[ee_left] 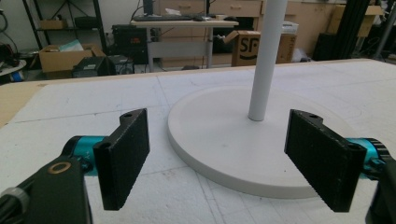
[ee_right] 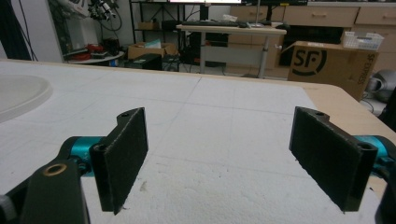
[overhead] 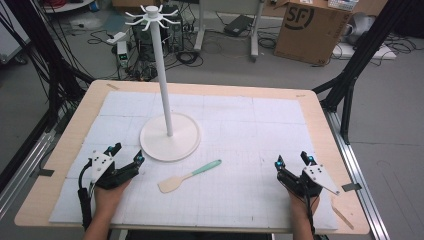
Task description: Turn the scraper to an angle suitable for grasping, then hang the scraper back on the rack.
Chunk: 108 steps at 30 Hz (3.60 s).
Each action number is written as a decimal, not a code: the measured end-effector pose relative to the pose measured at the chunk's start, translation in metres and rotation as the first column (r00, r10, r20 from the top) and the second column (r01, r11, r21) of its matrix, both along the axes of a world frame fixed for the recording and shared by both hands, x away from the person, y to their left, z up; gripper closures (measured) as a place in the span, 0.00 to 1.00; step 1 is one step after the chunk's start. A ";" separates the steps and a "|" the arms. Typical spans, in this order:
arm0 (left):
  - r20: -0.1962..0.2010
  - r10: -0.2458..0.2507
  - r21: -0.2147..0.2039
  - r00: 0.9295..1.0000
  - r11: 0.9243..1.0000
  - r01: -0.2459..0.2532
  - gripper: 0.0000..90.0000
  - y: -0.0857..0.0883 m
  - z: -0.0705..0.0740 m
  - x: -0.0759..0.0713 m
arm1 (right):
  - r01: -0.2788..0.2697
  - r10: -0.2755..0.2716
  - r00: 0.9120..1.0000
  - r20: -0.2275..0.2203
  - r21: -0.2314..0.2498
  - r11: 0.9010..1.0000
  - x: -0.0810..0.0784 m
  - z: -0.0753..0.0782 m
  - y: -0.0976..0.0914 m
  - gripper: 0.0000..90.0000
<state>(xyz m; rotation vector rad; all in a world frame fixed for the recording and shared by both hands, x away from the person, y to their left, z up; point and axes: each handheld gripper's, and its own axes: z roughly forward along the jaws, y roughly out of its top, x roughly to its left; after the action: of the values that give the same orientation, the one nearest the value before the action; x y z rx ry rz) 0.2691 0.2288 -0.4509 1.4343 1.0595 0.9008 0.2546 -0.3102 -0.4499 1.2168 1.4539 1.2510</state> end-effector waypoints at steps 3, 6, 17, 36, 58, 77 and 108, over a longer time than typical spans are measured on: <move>-0.009 0.009 -0.010 1.000 1.000 -0.009 0.25 0.001 0.000 0.001 | 0.002 -0.002 1.000 -0.008 0.004 1.000 0.001 0.000 -0.001 0.21; -0.005 0.007 -0.001 1.000 1.000 -0.007 0.24 0.000 0.000 0.000 | 0.002 -0.002 1.000 -0.009 0.000 1.000 0.001 0.000 0.000 0.21; -0.013 0.000 0.030 1.000 1.000 0.000 0.28 -0.002 0.000 0.001 | 0.002 -0.002 1.000 -0.007 -0.005 1.000 0.001 0.000 0.000 0.21; -0.014 -0.241 0.028 0.970 0.970 0.242 0.31 -0.002 0.002 0.002 | 0.004 -0.004 1.000 -0.021 0.000 1.000 0.002 0.000 0.000 0.21; -0.169 -0.630 0.054 0.758 0.762 0.646 0.36 -0.024 0.005 0.005 | 0.003 -0.003 1.000 -0.020 -0.013 1.000 0.002 0.000 0.001 0.21; -0.192 -0.603 0.076 0.774 0.777 0.625 0.37 -0.027 0.006 0.005 | 0.001 -0.001 1.000 -0.019 -0.015 1.000 0.002 0.000 0.001 0.21; -0.471 -0.540 0.196 0.698 0.707 0.679 0.38 -0.073 0.043 0.014 | 0.002 -0.003 0.999 -0.033 -0.015 1.000 0.004 0.001 0.001 0.21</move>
<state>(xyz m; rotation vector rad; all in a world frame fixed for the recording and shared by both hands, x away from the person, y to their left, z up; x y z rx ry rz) 0.2836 0.1558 -0.4076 2.1709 0.5896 0.3101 0.2582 -0.3091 -0.4493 1.2341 1.4824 1.2219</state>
